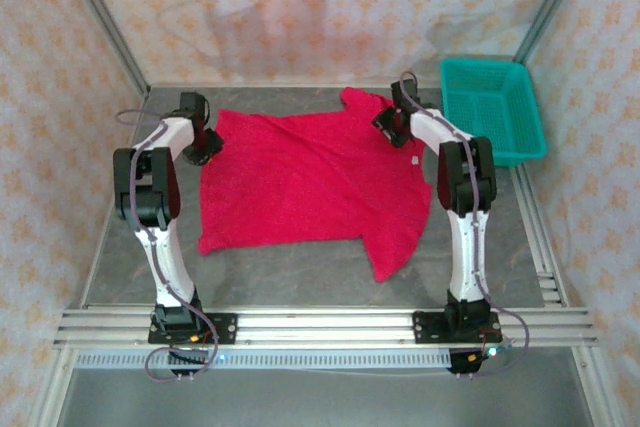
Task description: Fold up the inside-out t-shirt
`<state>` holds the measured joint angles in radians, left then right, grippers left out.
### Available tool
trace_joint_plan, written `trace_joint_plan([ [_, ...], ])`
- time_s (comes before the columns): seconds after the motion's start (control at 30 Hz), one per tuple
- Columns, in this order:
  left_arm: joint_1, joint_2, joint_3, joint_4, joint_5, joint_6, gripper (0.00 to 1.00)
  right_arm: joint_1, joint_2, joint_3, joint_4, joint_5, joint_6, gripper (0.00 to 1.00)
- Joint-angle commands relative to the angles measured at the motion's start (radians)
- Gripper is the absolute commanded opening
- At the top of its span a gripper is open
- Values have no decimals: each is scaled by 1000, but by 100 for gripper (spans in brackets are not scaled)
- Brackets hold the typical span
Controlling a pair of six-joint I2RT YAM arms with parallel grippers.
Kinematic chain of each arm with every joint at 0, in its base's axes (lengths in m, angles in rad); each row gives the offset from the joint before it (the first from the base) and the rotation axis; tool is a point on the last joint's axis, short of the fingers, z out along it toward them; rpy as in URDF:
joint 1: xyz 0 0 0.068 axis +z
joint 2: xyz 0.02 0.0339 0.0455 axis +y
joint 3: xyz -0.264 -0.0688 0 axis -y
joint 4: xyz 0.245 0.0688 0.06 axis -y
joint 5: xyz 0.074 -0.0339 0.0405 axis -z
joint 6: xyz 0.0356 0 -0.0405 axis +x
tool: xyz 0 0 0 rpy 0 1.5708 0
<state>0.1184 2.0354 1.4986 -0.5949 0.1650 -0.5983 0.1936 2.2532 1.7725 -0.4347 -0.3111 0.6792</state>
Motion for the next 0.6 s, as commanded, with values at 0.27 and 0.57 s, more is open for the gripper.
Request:
trace_joint_plan([
  [0.27,-132,-656,-556,-250,-179,-73,31,93,-686,-578,-140,46,-131,60],
  [0.57,-124,-826,-706,-379,-128,-214,38,133,-1063,-924,-261,73,-129,60],
])
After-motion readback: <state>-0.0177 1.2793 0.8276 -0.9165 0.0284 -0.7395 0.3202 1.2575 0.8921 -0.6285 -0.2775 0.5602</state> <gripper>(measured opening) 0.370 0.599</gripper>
